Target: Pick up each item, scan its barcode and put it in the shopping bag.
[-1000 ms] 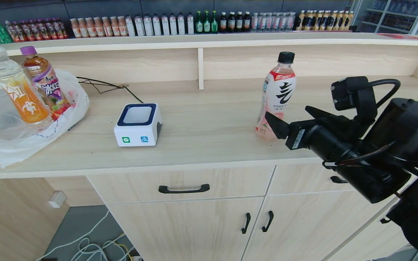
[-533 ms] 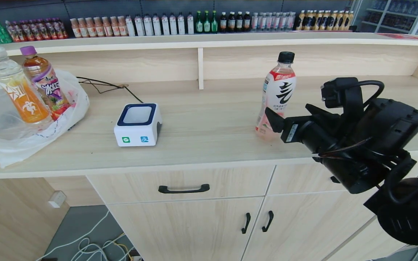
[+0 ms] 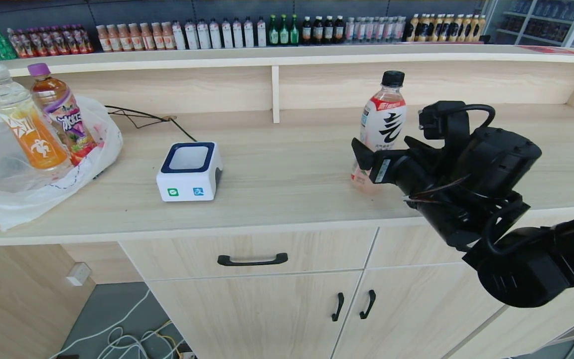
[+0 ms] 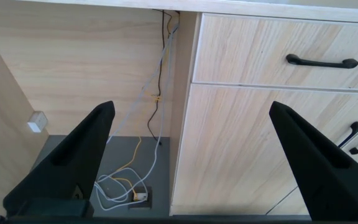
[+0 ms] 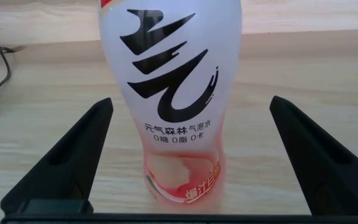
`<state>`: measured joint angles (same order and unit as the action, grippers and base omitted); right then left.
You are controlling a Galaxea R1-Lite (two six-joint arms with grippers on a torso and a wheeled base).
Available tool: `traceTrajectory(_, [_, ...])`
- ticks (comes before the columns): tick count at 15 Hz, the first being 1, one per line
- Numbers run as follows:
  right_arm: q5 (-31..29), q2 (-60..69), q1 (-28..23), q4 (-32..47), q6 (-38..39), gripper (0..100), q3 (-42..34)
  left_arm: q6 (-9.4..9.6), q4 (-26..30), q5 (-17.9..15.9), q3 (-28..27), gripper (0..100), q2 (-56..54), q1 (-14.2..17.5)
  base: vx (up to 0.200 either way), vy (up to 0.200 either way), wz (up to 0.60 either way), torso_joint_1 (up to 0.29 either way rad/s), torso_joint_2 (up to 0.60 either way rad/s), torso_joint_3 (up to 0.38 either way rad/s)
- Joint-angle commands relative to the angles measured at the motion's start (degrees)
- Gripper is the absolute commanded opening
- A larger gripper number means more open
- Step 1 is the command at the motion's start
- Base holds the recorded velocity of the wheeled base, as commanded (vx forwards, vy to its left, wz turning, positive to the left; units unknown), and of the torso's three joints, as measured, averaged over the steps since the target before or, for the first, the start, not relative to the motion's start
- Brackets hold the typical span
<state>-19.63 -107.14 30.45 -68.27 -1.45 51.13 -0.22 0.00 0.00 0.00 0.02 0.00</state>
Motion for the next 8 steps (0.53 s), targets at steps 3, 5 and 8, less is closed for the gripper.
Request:
traceTrajectory(3, [-0.1,-2.6,0.0,-0.1,0.0,100,1.8,-0.04,0.0,0.0,0.0,100,0.0,0.0,0.0,0.0,0.0,0.0,0.0,0.0])
traceTrajectory(5, [0.0,-3.2,0.0,-0.1,0.0,100,2.7,-0.04,0.0,0.0,0.0,100,0.0,0.0,0.0,0.0,0.0,0.0,0.0,0.0])
traceTrajectory(8, [0.9,-3.6,0.0,-0.1,0.0,100,3.4,-0.04,0.0,0.0,0.0,100,0.0,0.0,0.0,0.0,0.0,0.0,0.0,0.0])
